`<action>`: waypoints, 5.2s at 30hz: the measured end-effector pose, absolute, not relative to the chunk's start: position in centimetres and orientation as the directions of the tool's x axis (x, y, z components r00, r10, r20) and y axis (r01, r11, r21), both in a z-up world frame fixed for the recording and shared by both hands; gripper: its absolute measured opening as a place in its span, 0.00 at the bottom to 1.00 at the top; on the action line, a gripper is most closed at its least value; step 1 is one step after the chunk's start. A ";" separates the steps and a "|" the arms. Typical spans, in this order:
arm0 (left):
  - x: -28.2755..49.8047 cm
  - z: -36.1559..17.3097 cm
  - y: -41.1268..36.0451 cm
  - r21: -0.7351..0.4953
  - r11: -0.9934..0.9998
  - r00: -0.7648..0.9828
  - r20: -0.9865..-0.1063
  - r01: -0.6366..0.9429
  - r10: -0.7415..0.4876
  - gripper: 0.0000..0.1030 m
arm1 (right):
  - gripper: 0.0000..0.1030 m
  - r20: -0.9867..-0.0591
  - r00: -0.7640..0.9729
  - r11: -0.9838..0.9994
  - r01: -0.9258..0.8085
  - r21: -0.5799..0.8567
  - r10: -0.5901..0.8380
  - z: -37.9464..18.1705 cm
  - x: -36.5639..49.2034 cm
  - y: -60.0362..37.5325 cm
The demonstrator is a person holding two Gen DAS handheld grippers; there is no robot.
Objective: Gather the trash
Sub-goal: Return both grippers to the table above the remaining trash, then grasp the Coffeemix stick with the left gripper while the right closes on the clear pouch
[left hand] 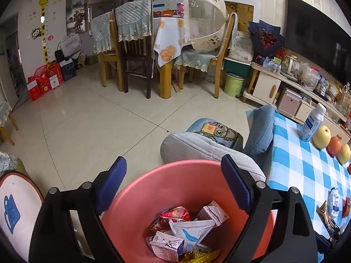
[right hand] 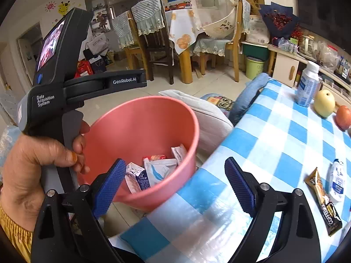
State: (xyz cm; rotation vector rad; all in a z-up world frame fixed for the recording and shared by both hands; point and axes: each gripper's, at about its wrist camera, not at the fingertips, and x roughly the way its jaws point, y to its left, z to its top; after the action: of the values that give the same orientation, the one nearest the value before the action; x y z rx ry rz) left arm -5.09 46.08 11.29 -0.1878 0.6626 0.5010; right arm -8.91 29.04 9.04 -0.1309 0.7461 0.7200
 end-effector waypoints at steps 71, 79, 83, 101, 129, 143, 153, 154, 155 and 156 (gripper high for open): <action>2.1 9.0 22.4 0.267 0.958 0.748 -0.614 -0.102 0.251 0.91 | 0.89 -0.642 0.663 0.909 -0.394 0.138 0.384 8.8 -7.4 5.8; 2.1 8.8 20.6 0.168 0.985 0.751 -0.647 -0.032 0.135 0.91 | 0.89 -0.642 0.685 0.933 -0.326 0.154 0.345 9.6 -7.1 1.7; 2.1 8.6 19.7 0.097 0.995 0.743 -0.667 0.012 0.056 0.91 | 0.89 -0.647 0.697 0.947 -0.283 0.150 0.310 10.0 -6.6 -0.7; 2.1 3.9 15.5 -0.352 0.928 0.515 -0.778 0.119 -0.361 0.91 | 0.89 -0.772 0.607 0.978 -0.048 0.204 0.191 6.6 -4.4 -12.0; 3.5 1.1 7.6 -0.126 0.933 0.509 -0.809 0.339 -0.294 0.76 | 0.89 -0.842 0.461 0.959 -0.164 0.229 0.280 2.2 -4.7 -8.3; 1.5 1.1 8.5 -0.001 0.918 0.513 -0.829 0.396 -0.222 0.58 | 0.89 -0.851 0.462 0.967 -0.179 0.184 0.248 2.1 -4.7 -8.0; 1.8 1.4 10.3 -0.036 0.929 0.512 -0.826 0.368 -0.235 0.34 | 0.89 -0.851 0.478 0.970 -0.206 0.131 0.217 1.9 -4.8 -7.4; 1.8 1.4 10.4 -0.040 0.929 0.512 -0.825 0.369 -0.239 0.33 | 0.89 -0.848 0.481 0.969 -0.209 0.134 0.221 1.9 -4.8 -7.4; 1.8 1.4 10.5 -0.044 0.929 0.512 -0.824 0.368 -0.242 0.33 | 0.89 -0.847 0.484 0.968 -0.213 0.131 0.221 1.9 -4.8 -7.4; 1.8 1.4 10.5 -0.047 0.929 0.511 -0.824 0.367 -0.244 0.32 | 0.89 -0.846 0.486 0.968 -0.217 0.128 0.220 1.9 -4.9 -7.3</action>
State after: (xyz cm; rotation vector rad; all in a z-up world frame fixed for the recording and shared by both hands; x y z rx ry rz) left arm 1.82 10.47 1.36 0.1393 0.9668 -0.3692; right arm -4.86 -7.34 1.87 0.0039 1.0296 0.2660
